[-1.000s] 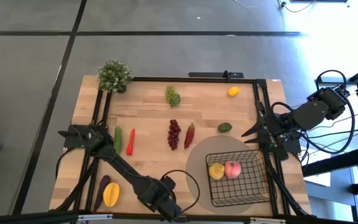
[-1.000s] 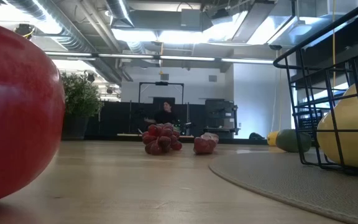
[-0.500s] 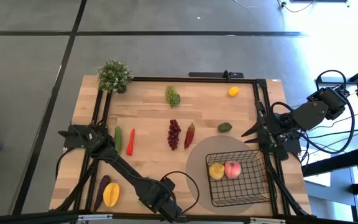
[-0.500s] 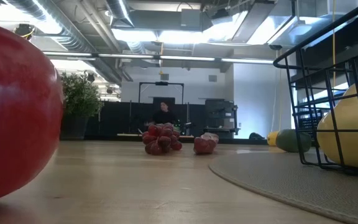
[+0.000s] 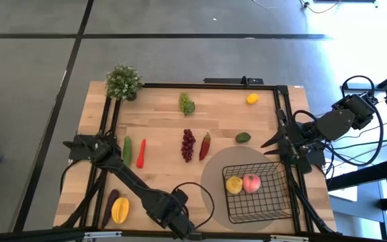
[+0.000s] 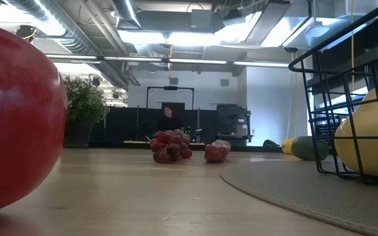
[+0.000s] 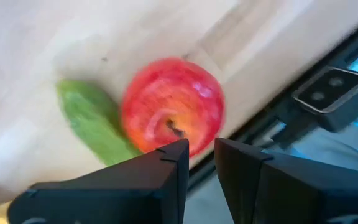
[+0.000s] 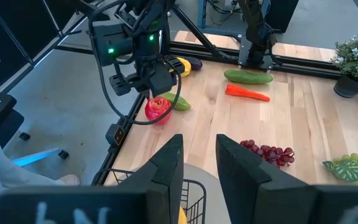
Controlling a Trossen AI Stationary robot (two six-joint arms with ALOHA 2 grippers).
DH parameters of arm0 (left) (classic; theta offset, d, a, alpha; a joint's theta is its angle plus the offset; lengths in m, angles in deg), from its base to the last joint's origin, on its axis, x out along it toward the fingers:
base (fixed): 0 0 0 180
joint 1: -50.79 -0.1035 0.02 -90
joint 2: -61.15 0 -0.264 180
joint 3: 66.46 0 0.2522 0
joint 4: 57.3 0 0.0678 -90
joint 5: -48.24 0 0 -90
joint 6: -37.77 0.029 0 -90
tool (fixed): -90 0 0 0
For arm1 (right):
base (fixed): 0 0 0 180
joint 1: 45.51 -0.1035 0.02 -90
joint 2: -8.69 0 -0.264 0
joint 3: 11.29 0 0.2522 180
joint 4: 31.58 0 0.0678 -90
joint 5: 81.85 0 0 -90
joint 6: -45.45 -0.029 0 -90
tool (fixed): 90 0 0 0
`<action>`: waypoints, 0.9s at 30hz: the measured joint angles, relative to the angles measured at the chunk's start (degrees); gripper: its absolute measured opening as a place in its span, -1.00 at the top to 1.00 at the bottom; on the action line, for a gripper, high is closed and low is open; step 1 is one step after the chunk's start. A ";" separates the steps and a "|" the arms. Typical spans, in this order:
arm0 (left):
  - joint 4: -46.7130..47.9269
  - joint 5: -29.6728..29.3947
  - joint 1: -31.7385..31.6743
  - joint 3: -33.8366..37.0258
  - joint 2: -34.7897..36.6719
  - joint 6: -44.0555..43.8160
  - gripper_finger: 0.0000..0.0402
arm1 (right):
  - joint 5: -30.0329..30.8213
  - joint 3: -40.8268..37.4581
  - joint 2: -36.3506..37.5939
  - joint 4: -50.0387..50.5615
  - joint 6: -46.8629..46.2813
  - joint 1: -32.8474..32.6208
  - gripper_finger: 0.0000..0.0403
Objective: Build produce basket
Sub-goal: Put the apple into the wire basket
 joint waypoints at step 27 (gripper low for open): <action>1.07 -1.69 0.13 0.09 -3.43 0.00 0.67 | 0.04 0.00 0.00 0.75 -0.04 -0.02 0.56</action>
